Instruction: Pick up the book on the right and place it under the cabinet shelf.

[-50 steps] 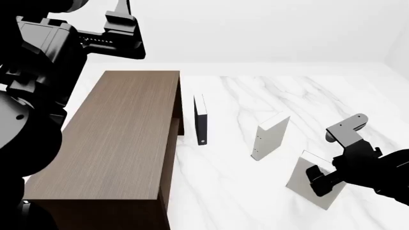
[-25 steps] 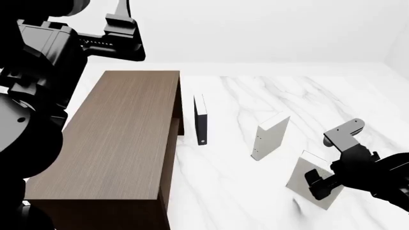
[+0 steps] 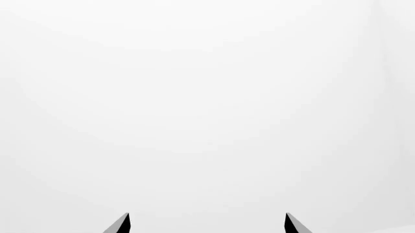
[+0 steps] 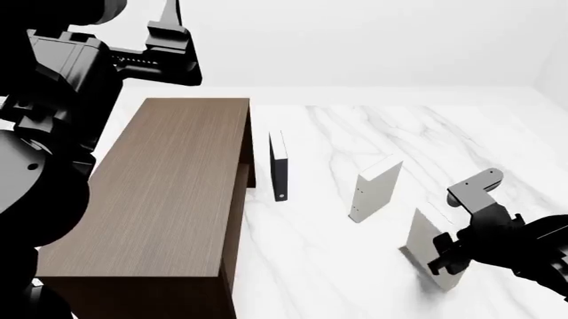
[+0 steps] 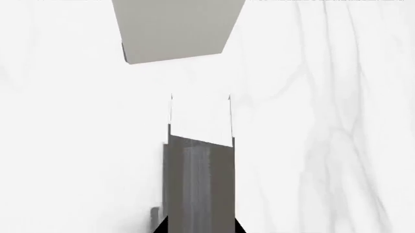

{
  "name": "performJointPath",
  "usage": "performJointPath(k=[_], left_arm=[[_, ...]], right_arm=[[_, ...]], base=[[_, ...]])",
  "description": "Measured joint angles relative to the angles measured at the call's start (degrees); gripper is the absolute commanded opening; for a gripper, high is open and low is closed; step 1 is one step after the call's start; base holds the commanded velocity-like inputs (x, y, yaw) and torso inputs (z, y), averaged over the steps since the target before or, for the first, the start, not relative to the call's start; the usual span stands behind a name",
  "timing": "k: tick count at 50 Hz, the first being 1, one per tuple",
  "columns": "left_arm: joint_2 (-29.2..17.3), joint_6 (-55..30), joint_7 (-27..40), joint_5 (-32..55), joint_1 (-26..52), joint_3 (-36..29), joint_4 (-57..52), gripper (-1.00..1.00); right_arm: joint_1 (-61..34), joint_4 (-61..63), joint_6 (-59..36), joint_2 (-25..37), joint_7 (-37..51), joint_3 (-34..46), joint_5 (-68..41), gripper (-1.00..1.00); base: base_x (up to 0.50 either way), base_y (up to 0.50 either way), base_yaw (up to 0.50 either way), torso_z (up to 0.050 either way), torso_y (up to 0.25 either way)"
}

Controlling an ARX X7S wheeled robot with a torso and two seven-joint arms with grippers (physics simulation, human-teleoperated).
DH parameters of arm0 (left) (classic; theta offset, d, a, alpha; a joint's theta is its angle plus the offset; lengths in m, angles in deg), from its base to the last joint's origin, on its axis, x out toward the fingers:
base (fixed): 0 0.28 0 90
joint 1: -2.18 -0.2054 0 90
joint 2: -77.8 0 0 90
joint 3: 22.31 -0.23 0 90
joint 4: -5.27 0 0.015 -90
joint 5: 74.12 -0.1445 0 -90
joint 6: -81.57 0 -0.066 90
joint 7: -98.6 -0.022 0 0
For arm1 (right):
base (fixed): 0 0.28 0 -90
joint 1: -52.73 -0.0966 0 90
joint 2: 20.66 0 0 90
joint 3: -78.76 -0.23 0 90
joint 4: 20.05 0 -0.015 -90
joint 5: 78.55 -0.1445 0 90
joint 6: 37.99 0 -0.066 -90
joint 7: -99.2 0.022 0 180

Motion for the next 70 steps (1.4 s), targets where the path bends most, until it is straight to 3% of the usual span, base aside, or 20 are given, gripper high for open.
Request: performJointPath(k=[40,70], left_arm=[[-0.9,1.2,0.7,1.0,1.0,-0.5,0.8,1.00],[-1.9,2.6,1.1,1.3,0.7,-0.5,1.2,1.00]], right_arm=[[-3.3,12.4,-5.1,3.4,2.4,-3.1,-6.6,-1.00],[13.1,25.9,13.5,5.3,9.1,-16.0,-20.6,-1.00]], base=[[0.00,0.00,0.00,0.000,0.001],[0.00,0.00,0.00,0.000,0.001]])
